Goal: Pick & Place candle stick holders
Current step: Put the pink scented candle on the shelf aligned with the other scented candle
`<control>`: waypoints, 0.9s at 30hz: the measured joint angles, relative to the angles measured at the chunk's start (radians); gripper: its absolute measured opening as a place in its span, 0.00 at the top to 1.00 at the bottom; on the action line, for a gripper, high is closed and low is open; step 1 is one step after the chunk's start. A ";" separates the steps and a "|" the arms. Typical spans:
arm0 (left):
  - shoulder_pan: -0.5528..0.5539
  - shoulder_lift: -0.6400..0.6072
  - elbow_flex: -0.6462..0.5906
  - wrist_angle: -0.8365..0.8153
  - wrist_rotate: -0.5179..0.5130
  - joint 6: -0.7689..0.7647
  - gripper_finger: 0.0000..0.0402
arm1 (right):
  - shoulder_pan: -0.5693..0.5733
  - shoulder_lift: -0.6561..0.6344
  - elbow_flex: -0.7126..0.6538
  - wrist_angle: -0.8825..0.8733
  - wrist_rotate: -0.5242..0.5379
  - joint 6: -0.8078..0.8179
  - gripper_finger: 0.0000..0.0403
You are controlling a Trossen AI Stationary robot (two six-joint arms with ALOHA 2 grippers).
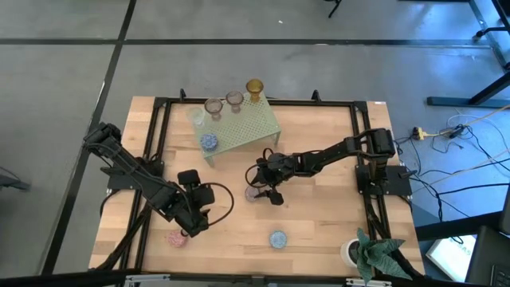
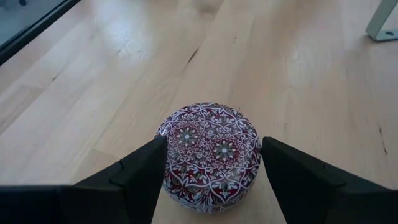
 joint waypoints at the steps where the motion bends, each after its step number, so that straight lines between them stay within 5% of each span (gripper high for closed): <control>1: 0.000 0.000 0.000 0.000 0.011 -0.012 0.16 | 0.000 0.000 0.000 0.000 0.000 0.000 0.34; 11: -0.035 0.008 0.000 -0.001 0.347 -0.350 0.16 | 0.000 0.000 0.011 0.025 0.001 -0.004 0.34; 19: -0.163 0.108 0.000 0.000 0.405 -0.554 0.16 | 0.000 0.000 0.034 0.019 -0.014 -0.003 0.34; 27: -0.240 0.222 0.000 0.000 0.576 -0.694 0.16 | 0.000 0.000 0.034 0.022 -0.015 -0.027 0.34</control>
